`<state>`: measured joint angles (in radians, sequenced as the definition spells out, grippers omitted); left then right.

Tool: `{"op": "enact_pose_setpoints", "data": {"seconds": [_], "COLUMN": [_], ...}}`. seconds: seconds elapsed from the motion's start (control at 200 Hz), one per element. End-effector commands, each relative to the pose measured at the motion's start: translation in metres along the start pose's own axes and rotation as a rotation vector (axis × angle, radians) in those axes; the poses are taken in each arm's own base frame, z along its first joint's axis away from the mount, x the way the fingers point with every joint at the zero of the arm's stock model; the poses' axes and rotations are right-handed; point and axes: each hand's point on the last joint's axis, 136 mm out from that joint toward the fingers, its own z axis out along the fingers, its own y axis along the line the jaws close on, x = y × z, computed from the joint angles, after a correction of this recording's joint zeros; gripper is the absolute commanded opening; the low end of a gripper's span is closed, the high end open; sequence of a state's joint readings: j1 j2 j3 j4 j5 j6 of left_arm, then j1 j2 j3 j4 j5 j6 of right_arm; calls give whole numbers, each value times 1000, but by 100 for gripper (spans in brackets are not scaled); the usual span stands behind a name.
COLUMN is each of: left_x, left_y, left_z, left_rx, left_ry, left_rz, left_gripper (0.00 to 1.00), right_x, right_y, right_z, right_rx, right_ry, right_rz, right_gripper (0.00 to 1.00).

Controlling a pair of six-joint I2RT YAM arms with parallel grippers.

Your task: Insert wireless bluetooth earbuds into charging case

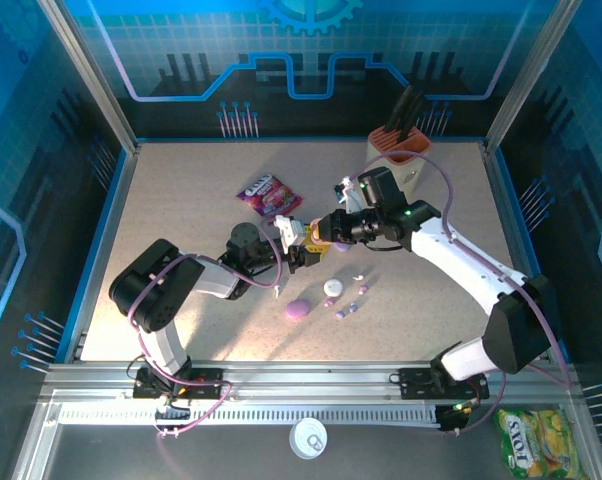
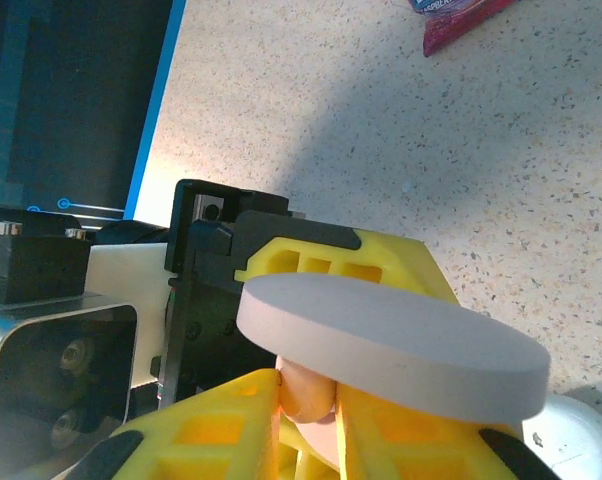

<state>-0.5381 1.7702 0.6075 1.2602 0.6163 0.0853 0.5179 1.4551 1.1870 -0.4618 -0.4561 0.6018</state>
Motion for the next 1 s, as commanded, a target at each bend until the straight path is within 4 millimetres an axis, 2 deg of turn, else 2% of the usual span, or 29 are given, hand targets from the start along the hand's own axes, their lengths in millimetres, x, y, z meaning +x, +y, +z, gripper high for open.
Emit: {"op": "enact_pose_setpoints", "data": {"seconds": [0.0, 0.245, 0.57, 0.785, 0.995], "left_x": [-27, -27, -24, -23, -29], "left_y": [-3, -2, 4, 1, -2], "left_z": [3, 2, -4, -9, -12], "left_rx": [10, 5, -14, -1, -4], "left_ry": [-64, -67, -68, -62, -89], "left_rz": [66, 66, 66, 73, 75], "left_gripper": [34, 34, 34, 34, 34], "right_x": [4, 3, -4, -12, -31], "right_y": [-2, -7, 22, 40, 37], "right_z": [5, -4, -38, -52, -44], "right_rx": [14, 69, 23, -5, 42], "right_ry": [17, -1, -91, -130, -119], "right_rz": [-18, -32, -160, -234, -256], "right_gripper": [21, 28, 40, 37, 33]}}
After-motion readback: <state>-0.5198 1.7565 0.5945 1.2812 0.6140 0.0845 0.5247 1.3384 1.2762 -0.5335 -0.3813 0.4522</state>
